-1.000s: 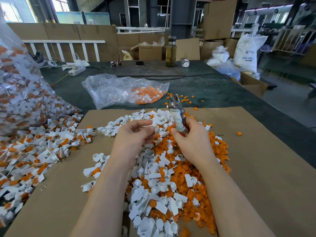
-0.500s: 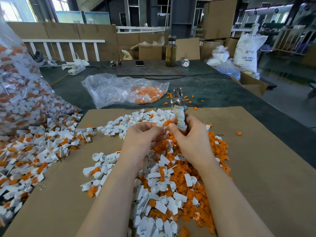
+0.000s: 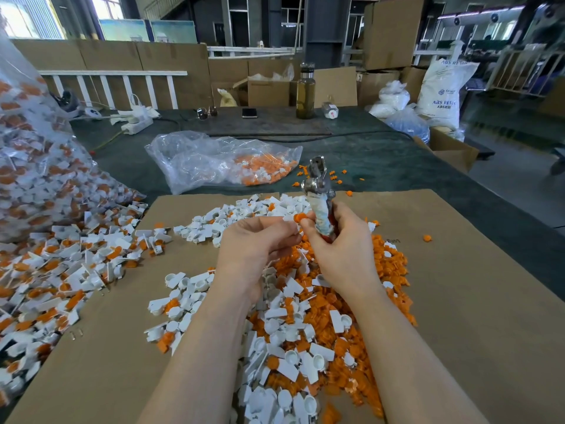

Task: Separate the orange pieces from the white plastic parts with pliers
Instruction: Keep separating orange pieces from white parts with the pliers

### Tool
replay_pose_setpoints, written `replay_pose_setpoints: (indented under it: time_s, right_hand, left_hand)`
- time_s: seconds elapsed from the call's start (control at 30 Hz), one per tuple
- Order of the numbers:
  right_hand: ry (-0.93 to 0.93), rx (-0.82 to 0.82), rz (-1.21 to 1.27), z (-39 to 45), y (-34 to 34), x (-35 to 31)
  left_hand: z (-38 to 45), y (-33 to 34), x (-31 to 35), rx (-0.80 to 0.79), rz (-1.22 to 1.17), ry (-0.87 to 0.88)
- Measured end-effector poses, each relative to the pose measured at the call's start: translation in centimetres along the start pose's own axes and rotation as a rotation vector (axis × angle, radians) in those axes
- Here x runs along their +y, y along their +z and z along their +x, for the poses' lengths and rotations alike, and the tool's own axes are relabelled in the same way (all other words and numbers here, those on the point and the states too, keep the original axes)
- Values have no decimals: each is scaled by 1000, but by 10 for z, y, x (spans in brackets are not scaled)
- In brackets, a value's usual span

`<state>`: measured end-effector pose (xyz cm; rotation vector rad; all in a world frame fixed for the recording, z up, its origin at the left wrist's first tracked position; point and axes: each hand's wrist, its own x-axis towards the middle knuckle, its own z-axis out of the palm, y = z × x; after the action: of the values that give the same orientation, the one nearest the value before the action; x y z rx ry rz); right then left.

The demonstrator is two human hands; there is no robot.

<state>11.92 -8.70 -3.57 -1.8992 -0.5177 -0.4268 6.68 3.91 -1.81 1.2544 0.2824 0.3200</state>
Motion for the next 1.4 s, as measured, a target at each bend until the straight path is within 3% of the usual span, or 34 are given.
replay_pose_setpoints:
  time_s: [0.27,0.77,1.0,1.23,1.4]
  right_hand:
    - [-27,38,8,-1,1,1]
    - [10,-151,-68,4,-2,2]
    - [65,-243,-28,6,-12,2]
    - [54,-143,25,4,-9,-4]
    - [83,-295,-38,6,-18,0]
  left_hand:
    - [1,4,-4,72,161,147]
    - [2,8,-6,214,439,224]
    - [1,6,-2,201,426,250]
    - [1,6,-3,182,422,248]
    - [5,0,-5,173,372,270]
